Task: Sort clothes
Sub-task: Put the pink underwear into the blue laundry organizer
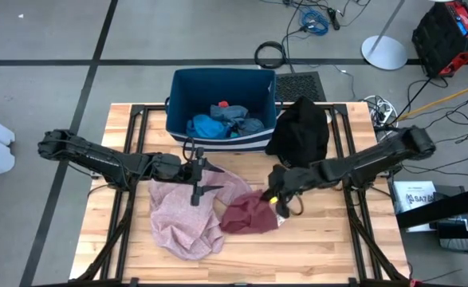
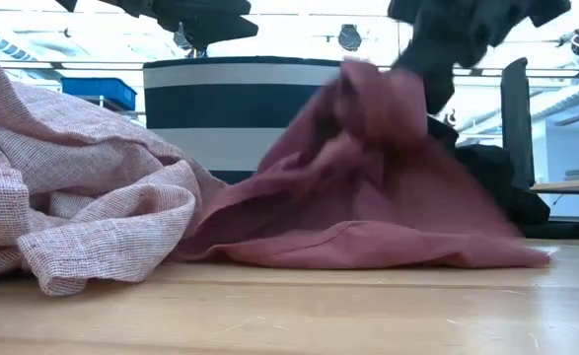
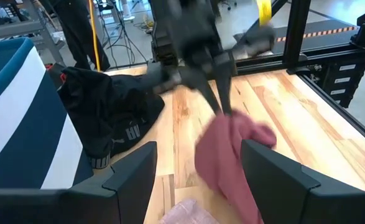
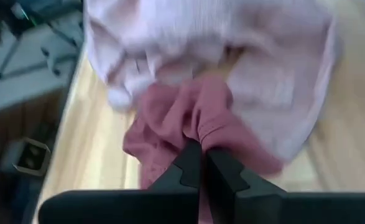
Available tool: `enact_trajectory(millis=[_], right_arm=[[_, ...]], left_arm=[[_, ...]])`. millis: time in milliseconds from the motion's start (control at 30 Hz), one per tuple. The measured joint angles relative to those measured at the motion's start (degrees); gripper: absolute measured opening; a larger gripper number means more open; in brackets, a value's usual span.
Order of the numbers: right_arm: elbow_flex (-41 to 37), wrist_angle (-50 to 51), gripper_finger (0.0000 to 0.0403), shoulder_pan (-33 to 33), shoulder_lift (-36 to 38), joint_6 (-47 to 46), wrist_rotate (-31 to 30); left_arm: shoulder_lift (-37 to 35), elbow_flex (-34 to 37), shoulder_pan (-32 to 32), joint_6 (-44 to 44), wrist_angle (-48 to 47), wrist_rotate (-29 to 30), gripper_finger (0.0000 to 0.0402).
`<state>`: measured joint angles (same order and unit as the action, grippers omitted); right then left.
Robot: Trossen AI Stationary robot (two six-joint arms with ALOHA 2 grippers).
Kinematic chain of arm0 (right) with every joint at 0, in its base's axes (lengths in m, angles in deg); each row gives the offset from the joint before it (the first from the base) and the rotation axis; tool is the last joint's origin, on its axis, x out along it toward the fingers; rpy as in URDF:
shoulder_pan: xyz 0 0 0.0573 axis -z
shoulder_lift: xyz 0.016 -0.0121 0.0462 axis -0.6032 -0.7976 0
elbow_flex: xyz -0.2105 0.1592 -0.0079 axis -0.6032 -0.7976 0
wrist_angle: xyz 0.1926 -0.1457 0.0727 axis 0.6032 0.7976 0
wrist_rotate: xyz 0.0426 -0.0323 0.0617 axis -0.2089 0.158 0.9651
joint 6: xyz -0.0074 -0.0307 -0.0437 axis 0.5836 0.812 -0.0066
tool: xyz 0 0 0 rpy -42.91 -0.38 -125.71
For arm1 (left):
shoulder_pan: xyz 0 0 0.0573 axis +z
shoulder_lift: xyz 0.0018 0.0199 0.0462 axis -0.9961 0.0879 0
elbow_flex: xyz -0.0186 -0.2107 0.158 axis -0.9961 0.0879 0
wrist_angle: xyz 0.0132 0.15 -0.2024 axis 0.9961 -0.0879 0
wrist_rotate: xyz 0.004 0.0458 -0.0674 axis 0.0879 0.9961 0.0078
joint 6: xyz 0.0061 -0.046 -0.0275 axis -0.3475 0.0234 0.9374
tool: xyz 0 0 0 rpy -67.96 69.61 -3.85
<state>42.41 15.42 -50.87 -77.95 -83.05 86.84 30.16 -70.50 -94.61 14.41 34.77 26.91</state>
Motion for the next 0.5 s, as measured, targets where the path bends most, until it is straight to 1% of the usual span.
enact_trajectory(millis=[100,267,500], right_arm=[[0.0,-0.7,0.0001,0.8,5.0,1.8,-1.5],[0.0,-3.2,0.0001,2.3,11.8,4.3,-1.8],[1.3,-5.6,0.0000,3.9,18.2,8.7,-1.5]], left_arm=[[0.0,0.0,0.0,0.0,-0.1,0.0,0.0242],[0.0,0.0,0.0,0.0,-0.1,0.0,0.0242],[0.0,0.0,0.0,0.0,0.0,0.0,0.0242]])
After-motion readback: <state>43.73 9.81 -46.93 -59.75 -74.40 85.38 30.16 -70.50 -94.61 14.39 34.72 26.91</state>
